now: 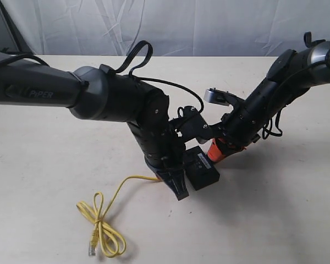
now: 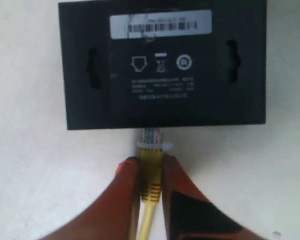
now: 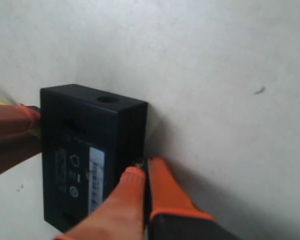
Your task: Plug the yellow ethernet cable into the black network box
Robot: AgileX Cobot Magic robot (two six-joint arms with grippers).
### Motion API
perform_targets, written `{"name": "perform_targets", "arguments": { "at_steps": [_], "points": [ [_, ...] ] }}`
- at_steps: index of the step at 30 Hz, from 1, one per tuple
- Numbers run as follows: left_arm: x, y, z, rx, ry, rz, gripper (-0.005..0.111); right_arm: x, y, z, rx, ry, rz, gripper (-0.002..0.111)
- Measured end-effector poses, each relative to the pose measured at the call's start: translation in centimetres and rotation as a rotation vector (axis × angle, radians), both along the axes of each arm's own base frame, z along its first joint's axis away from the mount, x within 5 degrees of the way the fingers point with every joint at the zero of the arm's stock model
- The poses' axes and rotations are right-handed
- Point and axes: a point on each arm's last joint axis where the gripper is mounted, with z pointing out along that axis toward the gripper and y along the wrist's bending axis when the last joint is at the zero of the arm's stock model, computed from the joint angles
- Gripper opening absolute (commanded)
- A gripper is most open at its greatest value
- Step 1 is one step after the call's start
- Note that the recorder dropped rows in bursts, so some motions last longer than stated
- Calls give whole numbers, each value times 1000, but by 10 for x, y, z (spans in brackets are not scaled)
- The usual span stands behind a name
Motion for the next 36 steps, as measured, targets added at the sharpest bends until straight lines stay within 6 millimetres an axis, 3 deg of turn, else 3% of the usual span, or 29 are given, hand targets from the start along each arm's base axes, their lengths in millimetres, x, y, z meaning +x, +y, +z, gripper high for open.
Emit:
{"name": "perform_targets", "arguments": {
  "at_steps": [30, 36],
  "points": [
    [3, -2, 7, 20, -5, -22, 0, -1, -2, -1, -16, -7, 24, -1],
    [4, -2, 7, 27, -12, -28, 0, -2, -2, -1, 12, -67, 141, -1]
  ]
}}
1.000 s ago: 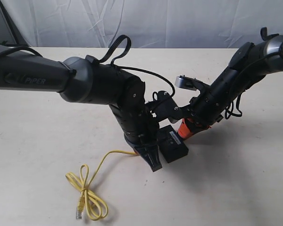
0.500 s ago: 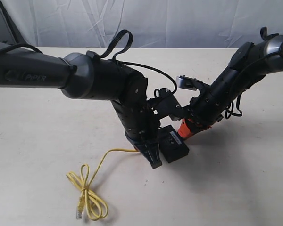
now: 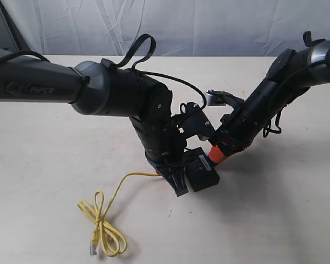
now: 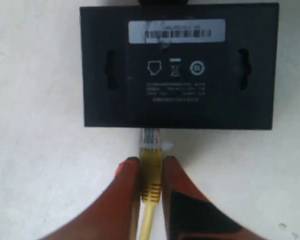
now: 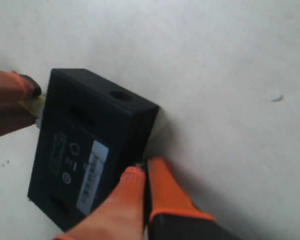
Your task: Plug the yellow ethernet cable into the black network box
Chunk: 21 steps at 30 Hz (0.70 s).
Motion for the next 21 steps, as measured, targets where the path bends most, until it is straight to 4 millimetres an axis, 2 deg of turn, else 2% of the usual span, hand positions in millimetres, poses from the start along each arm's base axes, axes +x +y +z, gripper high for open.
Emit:
{"name": "perform_targets", "arguments": {
  "at_steps": [11, 21],
  "points": [
    [0, 0, 0, 2, 1, -1, 0, -1, -1, 0, 73, -154, 276, -1],
    [0, 1, 0, 7, -1, -5, 0, 0, -1, 0, 78, -189, 303, -1]
  ]
}}
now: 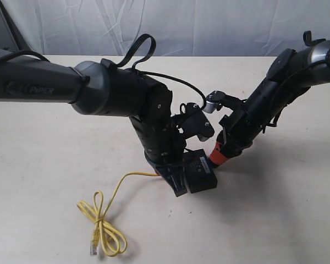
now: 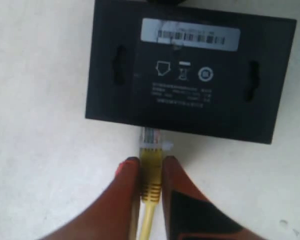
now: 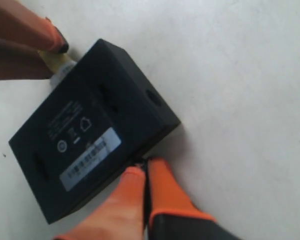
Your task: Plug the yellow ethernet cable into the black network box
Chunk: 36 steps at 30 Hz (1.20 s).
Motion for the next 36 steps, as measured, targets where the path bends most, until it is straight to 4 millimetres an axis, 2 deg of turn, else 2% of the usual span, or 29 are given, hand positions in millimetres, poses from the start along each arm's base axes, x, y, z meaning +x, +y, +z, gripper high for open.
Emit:
{"name": "perform_targets", "arguments": {
  "at_steps": [13, 23, 28, 36],
  "points": [
    [-1, 1, 9, -6, 3, 1, 0, 3, 3, 1, 31, -24, -35, -1],
    [-2, 1, 8, 4, 16, 2, 0, 3, 3, 1, 36, -26, -37, -1],
    [-1, 0, -5, 20, 34, 7, 0, 4, 4, 1, 43, -29, -52, -1],
    [-3, 0, 1, 1, 53, 37, 0, 4, 4, 1, 45, -29, -54, -1]
  ]
}}
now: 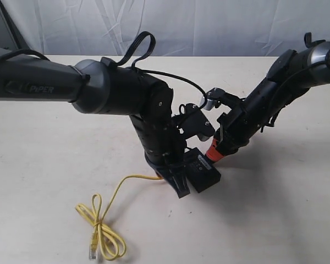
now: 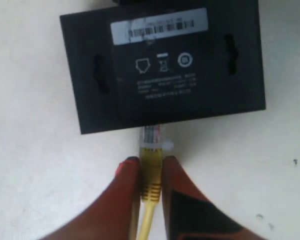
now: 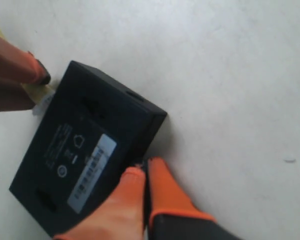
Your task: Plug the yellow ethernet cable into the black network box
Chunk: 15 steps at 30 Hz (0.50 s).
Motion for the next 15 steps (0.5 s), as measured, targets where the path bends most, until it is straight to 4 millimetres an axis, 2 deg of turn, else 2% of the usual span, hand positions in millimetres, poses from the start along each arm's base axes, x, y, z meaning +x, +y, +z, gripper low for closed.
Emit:
{"name": "perform_targets", "arguments": {
  "at_steps": [15],
  "points": [
    [-1, -1, 0, -18, 19, 21, 0, 0, 0, 0, -2, 6, -9, -1]
  ]
}}
